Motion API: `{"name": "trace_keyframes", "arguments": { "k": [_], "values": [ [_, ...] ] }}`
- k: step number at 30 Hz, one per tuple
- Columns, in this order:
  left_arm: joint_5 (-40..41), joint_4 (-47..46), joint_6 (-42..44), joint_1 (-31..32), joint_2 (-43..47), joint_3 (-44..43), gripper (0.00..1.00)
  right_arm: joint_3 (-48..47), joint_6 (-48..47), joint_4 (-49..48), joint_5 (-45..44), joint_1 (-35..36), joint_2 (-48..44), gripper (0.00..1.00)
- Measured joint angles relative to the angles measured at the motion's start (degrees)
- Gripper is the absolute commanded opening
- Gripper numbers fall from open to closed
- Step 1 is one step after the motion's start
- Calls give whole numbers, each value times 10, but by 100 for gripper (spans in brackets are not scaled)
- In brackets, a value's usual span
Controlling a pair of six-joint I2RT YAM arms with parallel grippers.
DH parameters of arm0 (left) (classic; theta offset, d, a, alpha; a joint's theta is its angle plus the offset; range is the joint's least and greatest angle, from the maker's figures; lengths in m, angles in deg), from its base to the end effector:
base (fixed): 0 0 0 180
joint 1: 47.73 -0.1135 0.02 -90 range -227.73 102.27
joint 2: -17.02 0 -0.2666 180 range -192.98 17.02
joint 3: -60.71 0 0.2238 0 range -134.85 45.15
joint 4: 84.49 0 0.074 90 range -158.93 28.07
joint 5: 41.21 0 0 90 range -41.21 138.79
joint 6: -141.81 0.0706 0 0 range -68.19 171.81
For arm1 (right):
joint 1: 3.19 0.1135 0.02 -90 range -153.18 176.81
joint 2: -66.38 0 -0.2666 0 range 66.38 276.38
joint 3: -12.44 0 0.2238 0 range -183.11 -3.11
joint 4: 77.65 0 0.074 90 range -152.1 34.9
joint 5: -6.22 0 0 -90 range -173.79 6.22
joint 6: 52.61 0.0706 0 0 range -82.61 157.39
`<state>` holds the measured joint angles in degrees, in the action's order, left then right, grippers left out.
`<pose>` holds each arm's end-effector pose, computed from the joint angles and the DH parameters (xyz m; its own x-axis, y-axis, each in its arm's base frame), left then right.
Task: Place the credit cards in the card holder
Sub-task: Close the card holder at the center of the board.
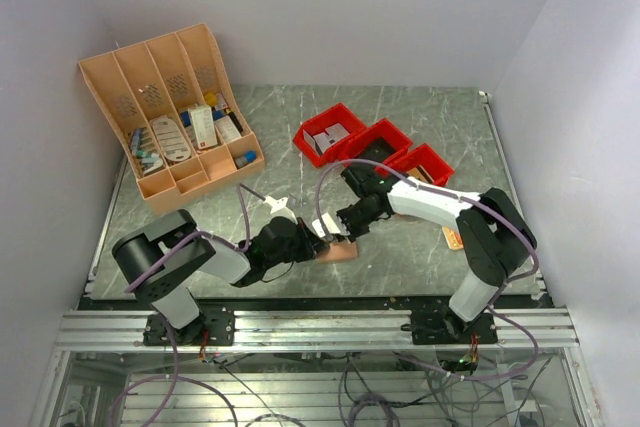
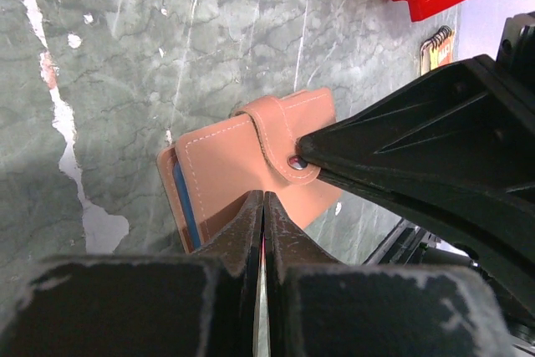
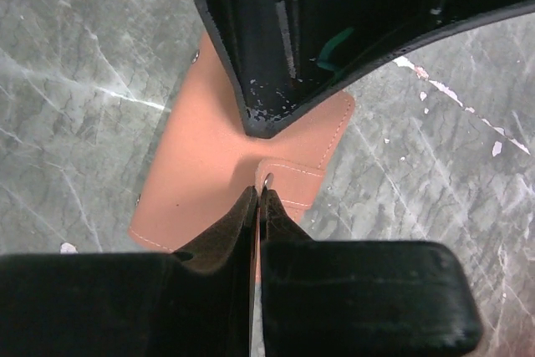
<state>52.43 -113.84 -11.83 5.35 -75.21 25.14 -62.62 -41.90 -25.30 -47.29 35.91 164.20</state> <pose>0.1728 -0.2225 0.1267 -0.8069 -0.4147 -0.4206 0.0923 0.6149 -0.7832 0.2034 0.2194 0.1647 0.4754 -0.6316 -0.6125 -0.8532 -0.5008 -0.1457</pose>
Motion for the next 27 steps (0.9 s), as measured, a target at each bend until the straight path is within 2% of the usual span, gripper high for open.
{"name": "trace_keyframes", "arguments": {
  "k": [11, 27],
  "values": [
    [-1, -30, -5, -1, -18, 2, 7, 57, -1, -67, -78, 30, -42, 0],
    [-5, -74, -13, -4, -35, 14, 7, 56, 38, -98, -109, 33, -43, 0]
  ]
}}
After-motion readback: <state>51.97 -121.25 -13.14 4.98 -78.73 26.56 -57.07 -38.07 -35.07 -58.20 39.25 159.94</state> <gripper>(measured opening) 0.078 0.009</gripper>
